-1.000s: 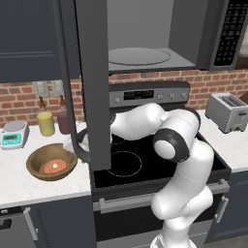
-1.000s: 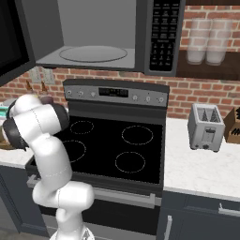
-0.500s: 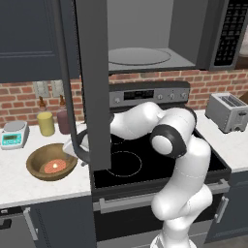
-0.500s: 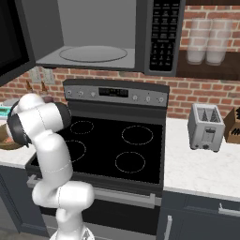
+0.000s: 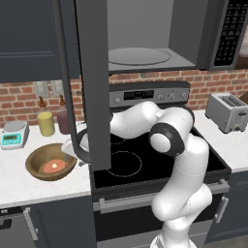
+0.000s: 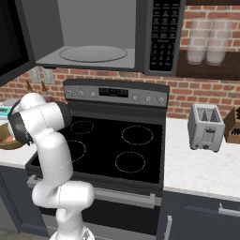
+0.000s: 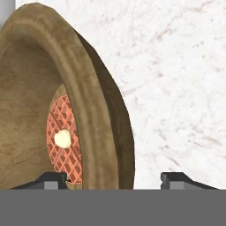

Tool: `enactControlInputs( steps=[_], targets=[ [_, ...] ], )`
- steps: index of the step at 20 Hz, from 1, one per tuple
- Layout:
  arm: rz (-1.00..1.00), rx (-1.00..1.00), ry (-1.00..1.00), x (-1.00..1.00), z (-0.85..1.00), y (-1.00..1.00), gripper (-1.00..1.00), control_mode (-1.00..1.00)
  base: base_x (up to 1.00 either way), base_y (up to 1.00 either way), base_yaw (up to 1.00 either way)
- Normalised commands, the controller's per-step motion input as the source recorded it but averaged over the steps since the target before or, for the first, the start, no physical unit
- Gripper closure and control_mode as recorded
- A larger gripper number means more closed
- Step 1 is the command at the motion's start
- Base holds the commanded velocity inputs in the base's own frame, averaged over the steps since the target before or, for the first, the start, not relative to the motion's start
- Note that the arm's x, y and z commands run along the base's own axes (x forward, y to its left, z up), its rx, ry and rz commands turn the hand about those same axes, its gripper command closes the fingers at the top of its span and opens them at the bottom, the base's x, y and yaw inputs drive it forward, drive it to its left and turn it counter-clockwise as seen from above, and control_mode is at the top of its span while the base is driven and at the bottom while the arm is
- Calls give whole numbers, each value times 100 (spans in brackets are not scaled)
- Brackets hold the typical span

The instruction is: Open the microwave, place the bowl with waffle inside the microwave, then close the microwave door and turn it on.

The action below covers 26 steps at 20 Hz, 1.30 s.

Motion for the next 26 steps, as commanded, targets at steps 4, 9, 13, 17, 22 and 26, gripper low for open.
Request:
enactControlInputs(
  steps=[4, 9, 13, 17, 22, 26],
  targets=[
    [0, 0, 1, 0, 0, 0, 100, -100, 0, 0, 0],
    [0, 0, 0, 0, 0, 0, 100, -100, 0, 0, 0],
    [0, 0, -3, -13, 1, -7, 100, -100, 0, 0, 0],
    [0, 0, -7, -46, 20, -35, 100, -100, 0, 0, 0],
    [0, 0, -4, -55, 36, -49, 100, -100, 0, 0, 0],
    [0, 0, 0, -41, 42, -54, 100, -100, 0, 0, 0]
  ],
)
